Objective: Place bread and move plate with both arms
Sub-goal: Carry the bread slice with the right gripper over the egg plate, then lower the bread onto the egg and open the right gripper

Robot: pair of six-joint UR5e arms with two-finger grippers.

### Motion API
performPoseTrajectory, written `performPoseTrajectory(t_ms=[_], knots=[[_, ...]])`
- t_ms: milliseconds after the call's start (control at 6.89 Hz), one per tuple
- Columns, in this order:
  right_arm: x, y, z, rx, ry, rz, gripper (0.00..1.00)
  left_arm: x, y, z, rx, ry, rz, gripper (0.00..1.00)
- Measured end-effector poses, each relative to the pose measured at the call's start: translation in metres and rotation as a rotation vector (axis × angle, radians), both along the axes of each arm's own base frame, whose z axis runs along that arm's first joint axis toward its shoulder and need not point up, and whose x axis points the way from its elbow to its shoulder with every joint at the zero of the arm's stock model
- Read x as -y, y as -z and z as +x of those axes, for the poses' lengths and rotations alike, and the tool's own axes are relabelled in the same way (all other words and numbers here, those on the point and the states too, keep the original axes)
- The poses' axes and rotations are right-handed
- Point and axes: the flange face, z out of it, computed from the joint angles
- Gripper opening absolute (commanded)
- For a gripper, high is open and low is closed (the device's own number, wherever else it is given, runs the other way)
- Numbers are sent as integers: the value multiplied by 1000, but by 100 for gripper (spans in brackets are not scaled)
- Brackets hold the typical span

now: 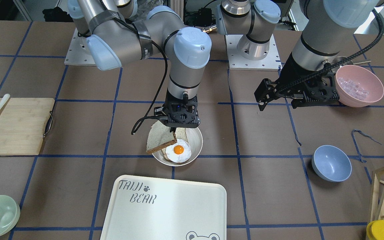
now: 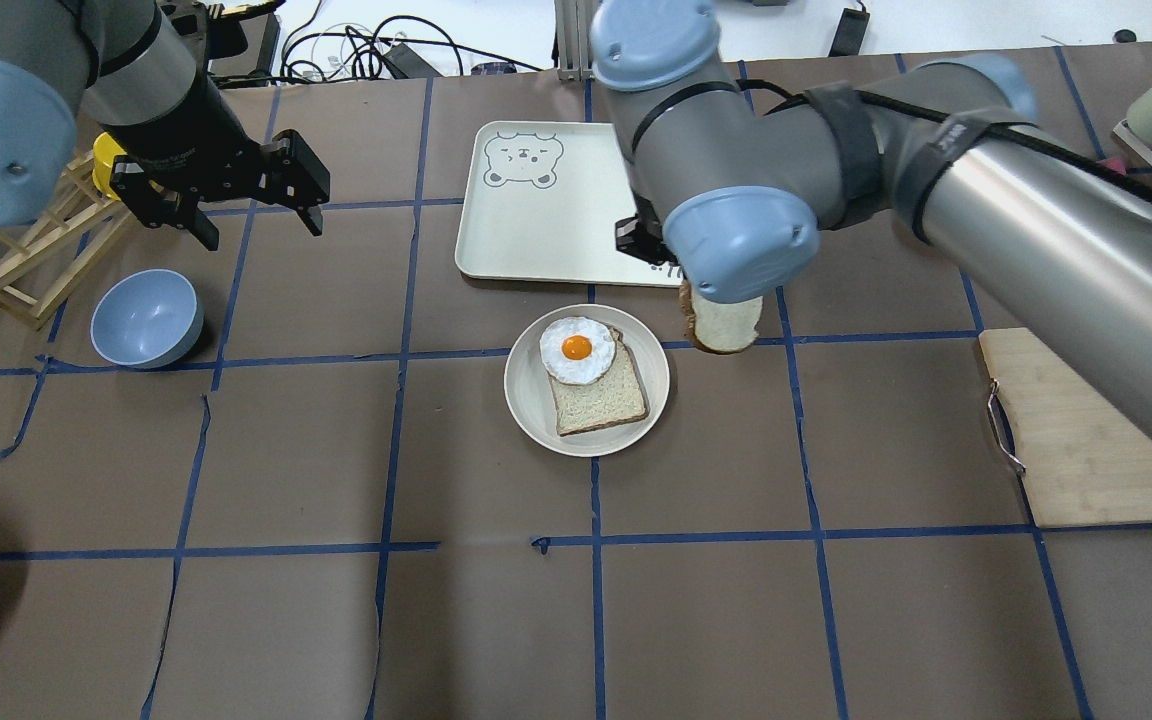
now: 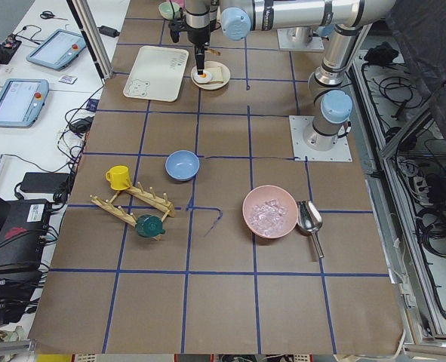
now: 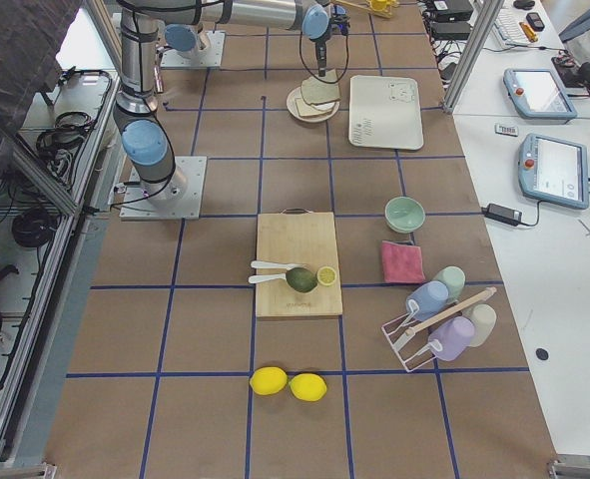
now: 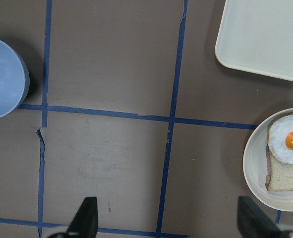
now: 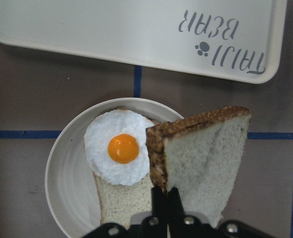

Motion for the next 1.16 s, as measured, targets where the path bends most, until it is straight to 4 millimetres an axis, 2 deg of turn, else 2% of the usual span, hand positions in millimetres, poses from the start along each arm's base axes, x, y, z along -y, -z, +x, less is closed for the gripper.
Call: performPoseTrajectory(t_ms=[290, 435, 1016, 1161], knots=[[-2, 23, 15, -9, -24, 11, 0, 0, 1, 0, 0, 0, 1, 100], [2, 37, 17, -15, -25, 10, 0, 0, 0, 0, 0, 0, 1, 100], [7, 66, 21, -25, -16, 19, 0, 3, 3, 0, 0, -1, 2, 100], [6, 69, 23, -16, -14, 11, 10, 3, 3, 0, 1, -1, 2, 100]])
